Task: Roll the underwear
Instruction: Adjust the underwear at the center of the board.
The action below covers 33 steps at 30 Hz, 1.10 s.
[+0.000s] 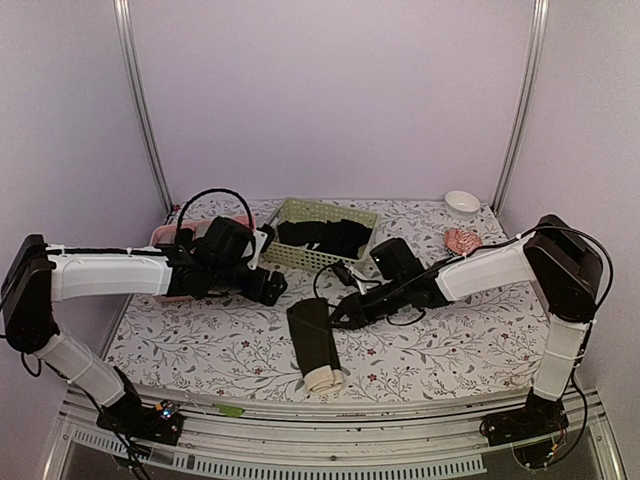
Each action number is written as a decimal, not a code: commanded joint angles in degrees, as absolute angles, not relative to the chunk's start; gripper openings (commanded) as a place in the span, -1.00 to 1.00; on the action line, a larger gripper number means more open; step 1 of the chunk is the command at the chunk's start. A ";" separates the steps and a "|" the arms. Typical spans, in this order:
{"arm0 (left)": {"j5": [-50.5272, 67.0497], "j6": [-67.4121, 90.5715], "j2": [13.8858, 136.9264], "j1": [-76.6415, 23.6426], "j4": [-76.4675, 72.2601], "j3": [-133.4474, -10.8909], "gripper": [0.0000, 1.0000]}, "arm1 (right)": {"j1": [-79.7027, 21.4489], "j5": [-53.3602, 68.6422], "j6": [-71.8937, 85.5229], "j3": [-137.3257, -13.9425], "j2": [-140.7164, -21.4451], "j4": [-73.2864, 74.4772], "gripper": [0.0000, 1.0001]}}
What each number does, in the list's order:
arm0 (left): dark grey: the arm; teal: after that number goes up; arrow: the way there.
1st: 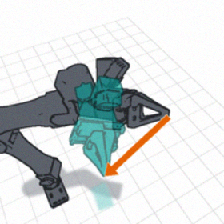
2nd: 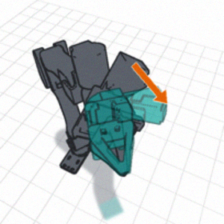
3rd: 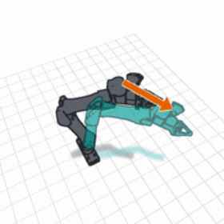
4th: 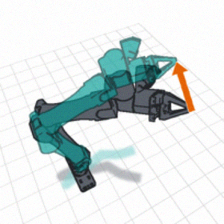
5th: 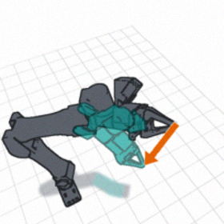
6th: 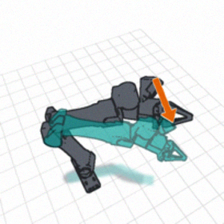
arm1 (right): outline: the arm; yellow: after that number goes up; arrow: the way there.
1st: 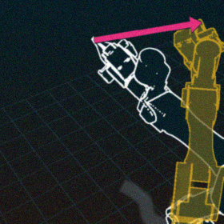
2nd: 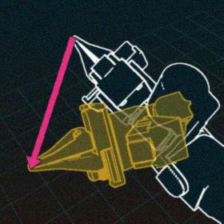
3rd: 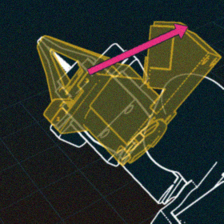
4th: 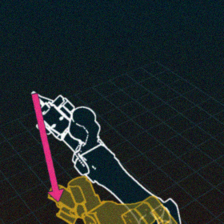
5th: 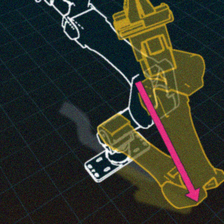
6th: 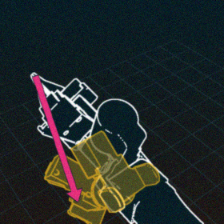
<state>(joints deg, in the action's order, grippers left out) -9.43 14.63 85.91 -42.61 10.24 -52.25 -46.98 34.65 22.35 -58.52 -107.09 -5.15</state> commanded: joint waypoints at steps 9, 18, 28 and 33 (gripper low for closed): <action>-7.42 15.20 82.81 -42.19 8.78 -48.96 0.92 | -47.53 36.85 23.40 -66.03 -114.86 -3.64 -0.32; -8.10 14.87 82.68 -42.17 8.88 -49.33 0.92 | -47.85 37.23 22.38 -68.75 -117.70 -1.44 -0.26; -8.55 14.84 82.71 -42.17 8.62 -48.96 0.92 | -48.16 35.55 19.76 -68.81 -118.13 2.17 -0.35; -8.70 14.97 82.88 -42.19 8.43 -48.87 0.92 | -48.14 36.06 19.59 -70.83 -118.41 3.24 -0.20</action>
